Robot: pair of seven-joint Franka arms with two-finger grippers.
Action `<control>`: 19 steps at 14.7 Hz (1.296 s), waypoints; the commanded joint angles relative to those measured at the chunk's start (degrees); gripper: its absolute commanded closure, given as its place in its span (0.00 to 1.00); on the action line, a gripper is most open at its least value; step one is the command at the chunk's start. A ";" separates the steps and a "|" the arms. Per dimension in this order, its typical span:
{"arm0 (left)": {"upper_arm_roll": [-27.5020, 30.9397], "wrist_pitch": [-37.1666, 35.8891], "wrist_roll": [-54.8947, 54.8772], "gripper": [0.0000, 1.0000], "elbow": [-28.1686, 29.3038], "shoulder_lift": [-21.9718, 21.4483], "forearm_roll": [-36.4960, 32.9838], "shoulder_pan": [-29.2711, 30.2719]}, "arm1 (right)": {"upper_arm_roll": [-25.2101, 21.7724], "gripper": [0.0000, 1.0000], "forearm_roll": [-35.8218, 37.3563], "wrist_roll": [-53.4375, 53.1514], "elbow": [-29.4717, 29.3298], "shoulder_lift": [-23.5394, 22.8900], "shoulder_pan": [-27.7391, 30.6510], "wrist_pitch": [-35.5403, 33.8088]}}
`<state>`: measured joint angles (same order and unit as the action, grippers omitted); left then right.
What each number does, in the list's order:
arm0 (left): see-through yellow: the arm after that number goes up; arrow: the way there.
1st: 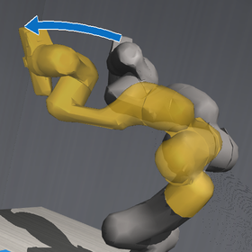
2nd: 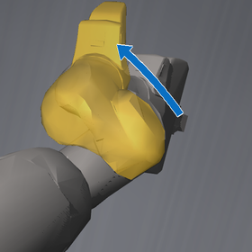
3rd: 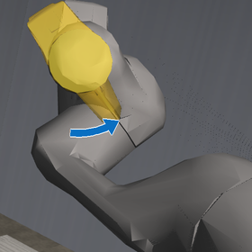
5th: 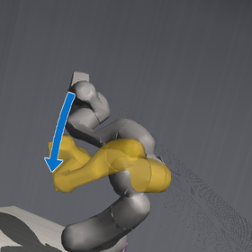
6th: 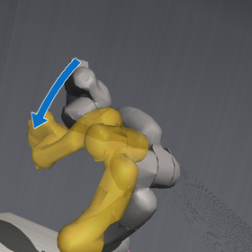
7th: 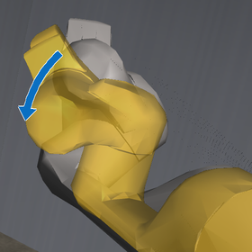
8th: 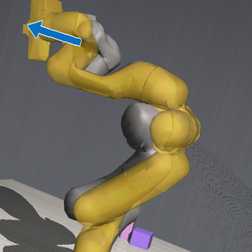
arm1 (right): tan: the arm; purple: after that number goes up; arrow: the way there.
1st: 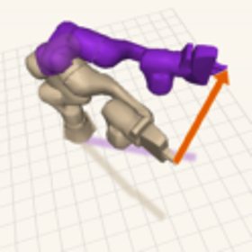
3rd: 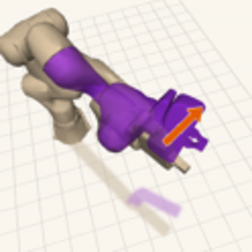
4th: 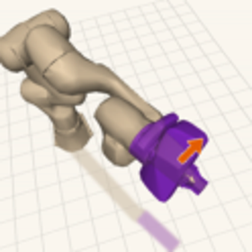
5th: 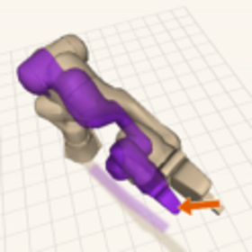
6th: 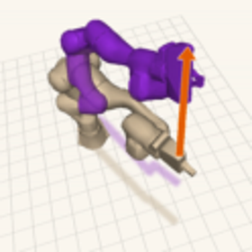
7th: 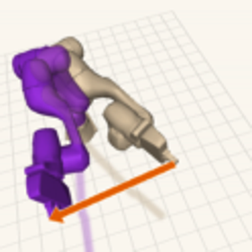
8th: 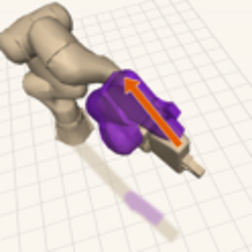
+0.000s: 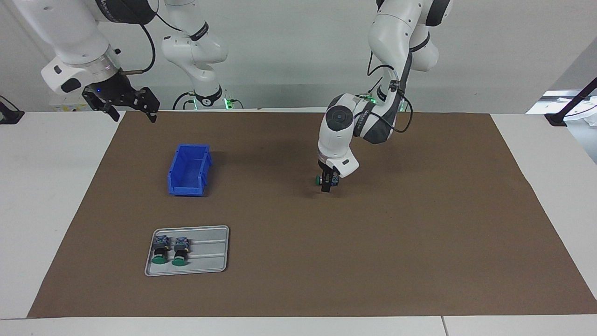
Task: Place and press button with both arms
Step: 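Move the left gripper over the green-capped button on the table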
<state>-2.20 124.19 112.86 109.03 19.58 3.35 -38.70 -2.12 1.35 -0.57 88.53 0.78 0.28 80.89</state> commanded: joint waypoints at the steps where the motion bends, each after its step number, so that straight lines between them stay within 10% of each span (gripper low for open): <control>1: 0.80 2.11 2.10 0.05 1.01 0.45 -0.54 -0.85 | -0.08 0.01 0.41 1.36 1.73 1.41 0.33 0.58; 9: 0.71 3.52 4.21 0.52 1.01 0.81 -0.45 -0.85 | -0.25 0.01 0.32 1.18 2.08 1.68 0.51 0.49; 19: 0.71 4.23 4.04 0.86 1.01 0.89 -0.45 -0.85 | -0.25 0.01 -0.29 1.27 1.99 1.68 0.07 0.40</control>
<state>-2.18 127.30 116.04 109.18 20.67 3.34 -38.71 -2.42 1.31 -0.57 88.74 0.98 0.13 80.87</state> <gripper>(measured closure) 0.665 0.009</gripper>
